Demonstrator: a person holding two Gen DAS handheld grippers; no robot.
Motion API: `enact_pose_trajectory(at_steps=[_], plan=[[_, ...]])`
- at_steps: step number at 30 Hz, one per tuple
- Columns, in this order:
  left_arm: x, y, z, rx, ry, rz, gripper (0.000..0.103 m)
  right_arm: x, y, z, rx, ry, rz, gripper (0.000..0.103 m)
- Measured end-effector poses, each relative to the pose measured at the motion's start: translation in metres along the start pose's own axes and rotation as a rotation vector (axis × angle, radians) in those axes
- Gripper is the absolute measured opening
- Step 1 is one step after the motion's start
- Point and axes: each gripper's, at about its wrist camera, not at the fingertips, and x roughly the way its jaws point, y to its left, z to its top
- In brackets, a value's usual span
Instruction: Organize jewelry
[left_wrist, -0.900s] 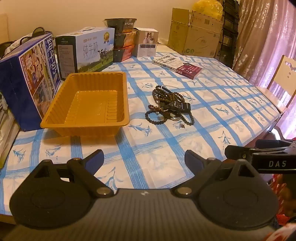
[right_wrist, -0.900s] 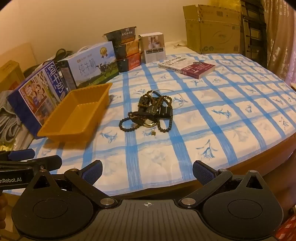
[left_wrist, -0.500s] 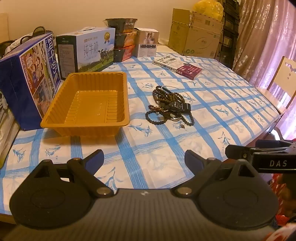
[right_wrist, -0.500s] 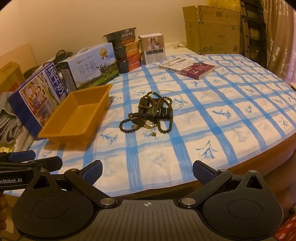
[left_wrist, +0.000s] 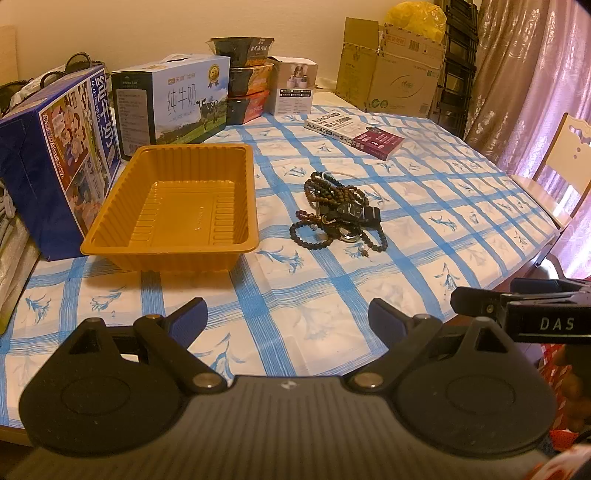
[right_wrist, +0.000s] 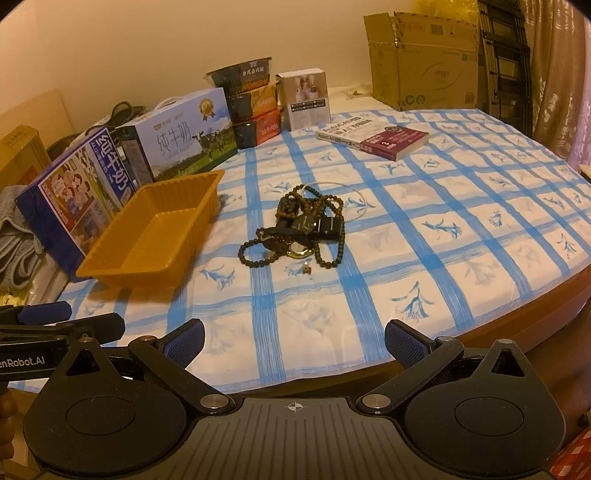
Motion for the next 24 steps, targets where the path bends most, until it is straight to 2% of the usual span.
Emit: enact_pose_trajectory(at_steps=[24], plan=[[0.0005, 0.0001, 0.0001, -0.001, -0.003, 0.000, 0.093, -0.0013, 0.0007, 0.0003, 0.002, -0.006, 0.003, 0.103]])
